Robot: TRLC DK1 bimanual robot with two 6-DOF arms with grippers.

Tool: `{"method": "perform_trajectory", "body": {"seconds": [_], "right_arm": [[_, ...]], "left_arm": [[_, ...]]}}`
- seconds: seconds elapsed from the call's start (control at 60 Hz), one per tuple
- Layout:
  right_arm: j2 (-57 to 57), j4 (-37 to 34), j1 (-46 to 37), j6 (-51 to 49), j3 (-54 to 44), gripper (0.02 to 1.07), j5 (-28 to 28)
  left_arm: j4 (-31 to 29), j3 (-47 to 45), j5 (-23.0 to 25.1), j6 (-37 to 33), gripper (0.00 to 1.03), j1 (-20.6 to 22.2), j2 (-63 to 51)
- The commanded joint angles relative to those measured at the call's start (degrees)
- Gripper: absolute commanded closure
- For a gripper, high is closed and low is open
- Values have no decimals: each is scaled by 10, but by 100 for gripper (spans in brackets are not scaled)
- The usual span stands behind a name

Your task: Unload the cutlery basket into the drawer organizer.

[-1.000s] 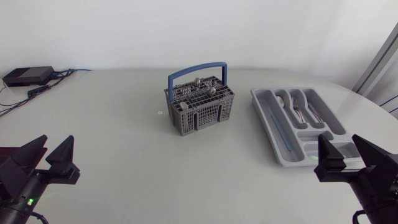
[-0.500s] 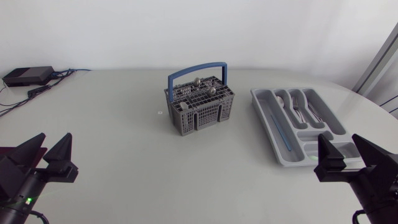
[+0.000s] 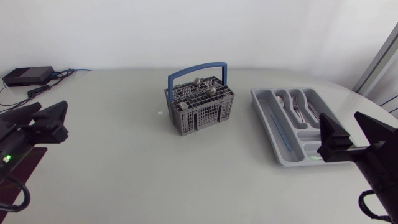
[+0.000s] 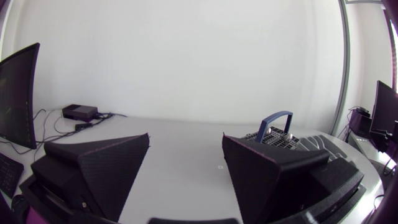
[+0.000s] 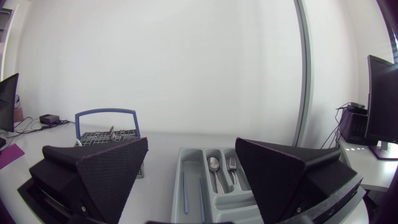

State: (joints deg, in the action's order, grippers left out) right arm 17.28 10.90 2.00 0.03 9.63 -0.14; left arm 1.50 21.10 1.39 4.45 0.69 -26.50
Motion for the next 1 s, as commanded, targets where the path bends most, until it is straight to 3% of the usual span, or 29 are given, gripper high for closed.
{"method": "perform_trajectory", "body": {"seconds": [0.0,0.05,0.133,0.2,0.25,0.383,0.533,0.767,0.983], "right_arm": [[64,21,8,12,27,6,2],[101,22,13,13,43,6,2],[152,28,16,15,64,6,2],[184,28,19,15,76,6,1],[208,25,26,16,87,6,2],[257,-15,43,15,131,6,5],[327,-69,64,0,196,6,5],[449,-133,101,-29,300,6,6],[491,-145,122,-122,335,6,-35]], "left_arm": [[9,38,-8,32,4,13,-74],[9,55,-30,36,4,24,-109],[4,103,-104,36,5,87,-192],[-25,147,-169,34,5,135,-251],[-45,183,-185,28,6,151,-297],[-113,285,-184,22,9,201,-412],[-140,371,-171,-1,9,229,-520],[-185,494,-167,-124,9,273,-656],[-204,558,-136,-143,9,265,-743]]}}
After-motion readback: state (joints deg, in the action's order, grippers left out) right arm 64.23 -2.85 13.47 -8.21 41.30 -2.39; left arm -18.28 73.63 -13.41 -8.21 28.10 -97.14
